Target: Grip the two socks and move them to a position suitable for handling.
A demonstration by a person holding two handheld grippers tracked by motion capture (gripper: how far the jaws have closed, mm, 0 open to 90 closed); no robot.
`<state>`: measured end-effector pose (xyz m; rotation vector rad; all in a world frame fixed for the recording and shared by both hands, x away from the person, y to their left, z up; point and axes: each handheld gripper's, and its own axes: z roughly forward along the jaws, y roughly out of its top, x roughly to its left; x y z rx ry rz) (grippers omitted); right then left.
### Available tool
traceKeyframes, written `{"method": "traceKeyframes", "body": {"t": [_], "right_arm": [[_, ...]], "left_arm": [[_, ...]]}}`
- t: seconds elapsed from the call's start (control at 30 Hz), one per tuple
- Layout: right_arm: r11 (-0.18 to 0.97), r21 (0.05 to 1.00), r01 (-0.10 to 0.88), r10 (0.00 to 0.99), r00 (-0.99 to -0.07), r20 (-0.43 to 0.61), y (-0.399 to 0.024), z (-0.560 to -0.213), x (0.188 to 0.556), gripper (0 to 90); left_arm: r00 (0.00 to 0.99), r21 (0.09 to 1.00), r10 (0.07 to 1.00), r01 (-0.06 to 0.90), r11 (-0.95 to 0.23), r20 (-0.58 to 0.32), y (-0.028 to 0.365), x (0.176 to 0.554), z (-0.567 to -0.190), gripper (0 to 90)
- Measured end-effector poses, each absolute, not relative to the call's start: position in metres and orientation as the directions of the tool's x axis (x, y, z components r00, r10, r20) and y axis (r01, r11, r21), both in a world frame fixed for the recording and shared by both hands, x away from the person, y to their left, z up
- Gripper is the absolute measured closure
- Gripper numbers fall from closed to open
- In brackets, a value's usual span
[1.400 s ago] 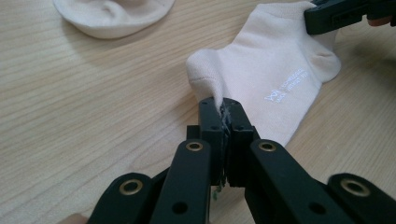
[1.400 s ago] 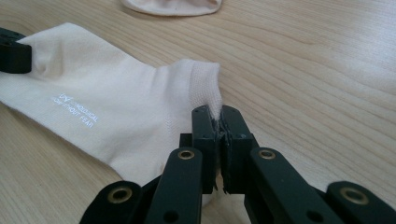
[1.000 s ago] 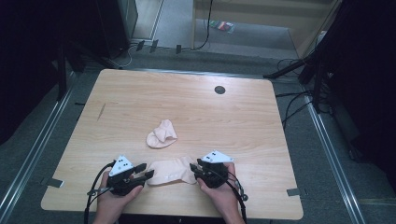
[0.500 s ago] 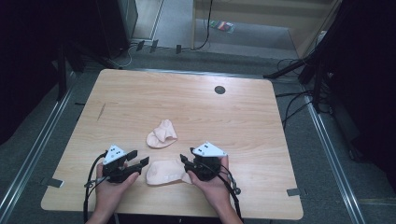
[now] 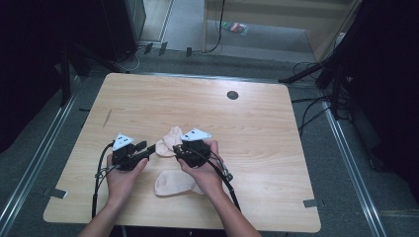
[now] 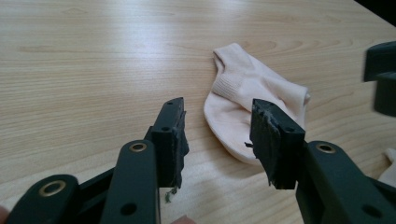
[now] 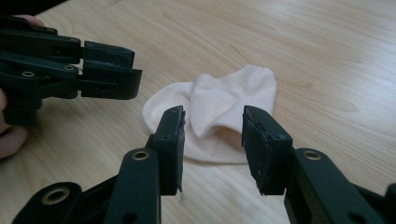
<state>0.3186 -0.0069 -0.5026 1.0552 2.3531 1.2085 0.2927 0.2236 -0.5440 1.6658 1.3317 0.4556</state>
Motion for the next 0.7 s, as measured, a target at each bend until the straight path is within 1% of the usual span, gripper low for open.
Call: {"method": "traceKeyframes", "body": {"t": [0.03, 0.1, 0.17, 0.3, 0.43, 0.57, 0.7], "right_arm": [[0.384, 0.788, 0.481, 0.722, -0.688, 0.069, -0.004, -0.504, 0.321, 60.4], [0.400, 0.778, 0.484, 0.727, -0.684, 0.052, 0.002, -0.508, 0.329, 60.9], [0.400, 0.772, 0.494, 0.730, -0.681, 0.057, 0.006, -0.510, 0.337, 60.9], [0.407, 0.760, 0.506, 0.733, -0.677, 0.058, 0.014, -0.513, 0.348, 61.4], [0.427, 0.758, 0.492, 0.717, -0.696, 0.048, 0.027, -0.515, 0.352, 61.6], [0.461, 0.737, 0.495, 0.705, -0.708, 0.035, 0.042, -0.521, 0.357, 60.8], [0.475, 0.708, 0.522, 0.735, -0.679, 0.008, 0.049, -0.532, 0.362, 63.1]], "left_arm": [[0.349, 0.827, 0.903, 0.562, 0.012, -0.250, 0.223, 0.294, -0.545, 57.1], [0.357, 0.837, 0.912, 0.546, -0.028, -0.202, 0.218, 0.293, -0.545, 57.3], [0.375, 0.839, 0.910, 0.541, -0.060, -0.177, 0.214, 0.294, -0.545, 57.3], [0.378, 0.831, 0.908, 0.553, -0.066, -0.179, 0.211, 0.297, -0.547, 59.9], [0.356, 0.811, 0.919, 0.580, -0.075, -0.170, 0.209, 0.302, -0.550, 65.4], [0.351, 0.795, 0.923, 0.599, -0.095, -0.155, 0.206, 0.303, -0.551, 71.0], [0.371, 0.760, 0.919, 0.633, -0.148, -0.130, 0.202, 0.306, -0.552, 78.2]]}}
